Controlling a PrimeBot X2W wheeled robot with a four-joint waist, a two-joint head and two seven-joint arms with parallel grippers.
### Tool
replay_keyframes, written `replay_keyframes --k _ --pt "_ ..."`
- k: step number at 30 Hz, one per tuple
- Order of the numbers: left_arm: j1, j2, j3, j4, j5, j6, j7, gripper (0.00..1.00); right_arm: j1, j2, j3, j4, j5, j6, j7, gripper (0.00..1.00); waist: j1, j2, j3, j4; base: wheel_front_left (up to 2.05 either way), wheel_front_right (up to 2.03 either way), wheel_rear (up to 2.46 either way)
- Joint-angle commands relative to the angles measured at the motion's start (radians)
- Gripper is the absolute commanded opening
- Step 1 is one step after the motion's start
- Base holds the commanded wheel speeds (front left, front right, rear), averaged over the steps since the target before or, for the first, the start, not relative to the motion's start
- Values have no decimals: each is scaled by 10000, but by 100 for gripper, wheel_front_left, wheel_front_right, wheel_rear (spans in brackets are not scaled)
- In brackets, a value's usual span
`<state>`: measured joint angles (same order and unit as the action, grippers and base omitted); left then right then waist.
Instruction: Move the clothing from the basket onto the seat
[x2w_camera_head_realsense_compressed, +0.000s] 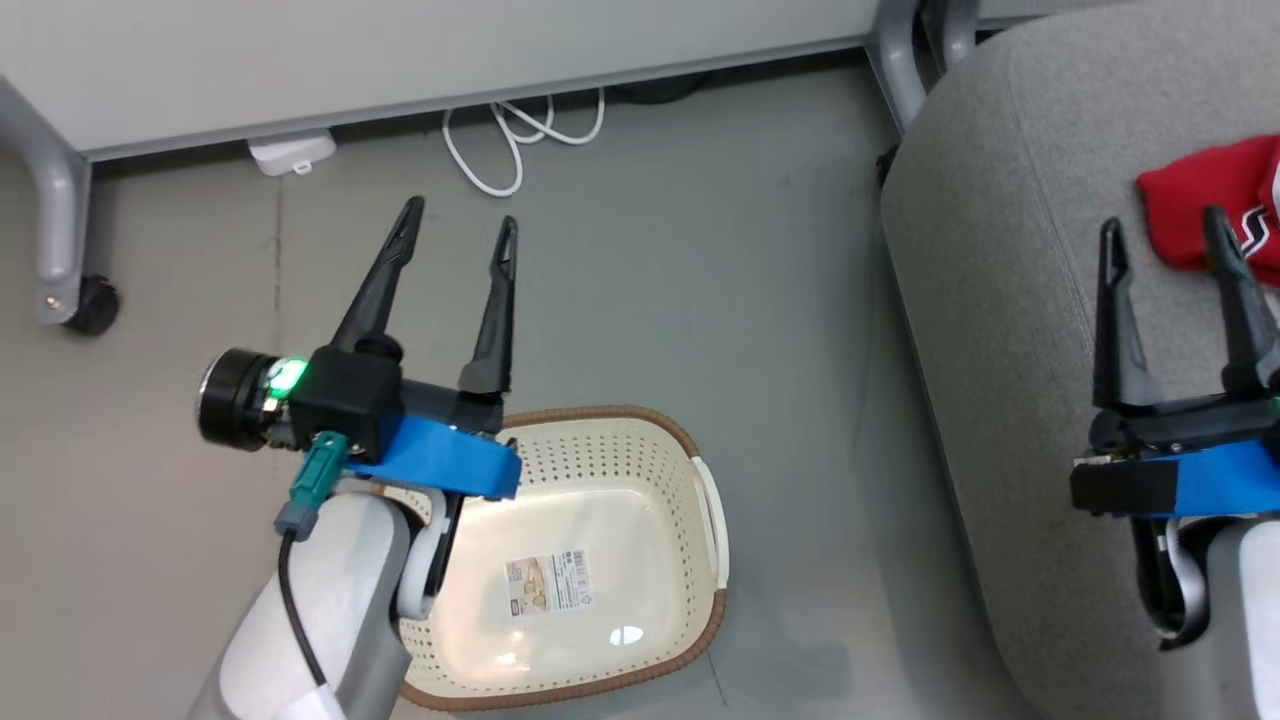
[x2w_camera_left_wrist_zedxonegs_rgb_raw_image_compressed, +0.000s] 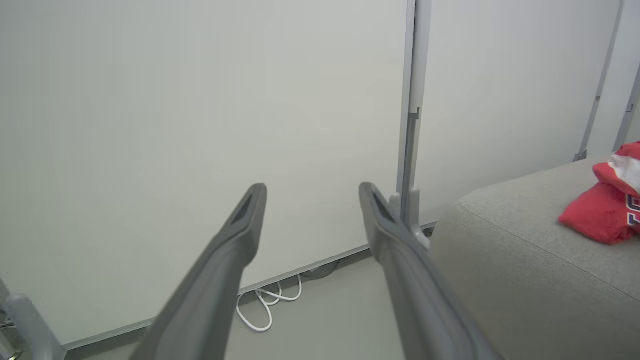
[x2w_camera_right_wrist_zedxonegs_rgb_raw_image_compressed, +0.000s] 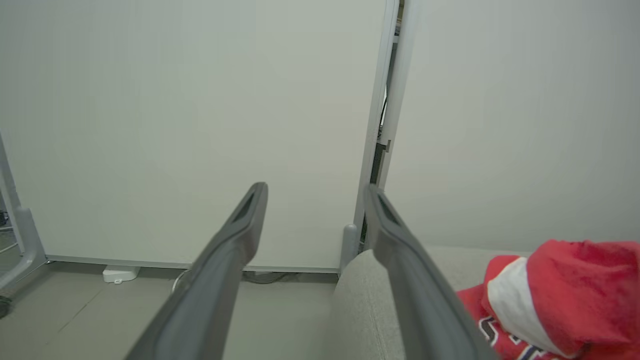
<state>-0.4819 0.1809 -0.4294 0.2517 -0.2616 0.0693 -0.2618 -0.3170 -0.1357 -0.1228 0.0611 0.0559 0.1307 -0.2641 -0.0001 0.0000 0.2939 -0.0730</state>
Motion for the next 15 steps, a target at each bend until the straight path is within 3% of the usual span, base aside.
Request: replay_keyframes --k 1,15 --pt "341 -2 362 -138 110 -37 -46 100 149 62 211 70 143 1 -4 100 1 0 -522 411 0 0 0" --pt "2947 -484 2698 -467 892 -595 -45 100 1450 393 871 1064 256 1 -4 100 1 0 -2013 886 0 0 0"
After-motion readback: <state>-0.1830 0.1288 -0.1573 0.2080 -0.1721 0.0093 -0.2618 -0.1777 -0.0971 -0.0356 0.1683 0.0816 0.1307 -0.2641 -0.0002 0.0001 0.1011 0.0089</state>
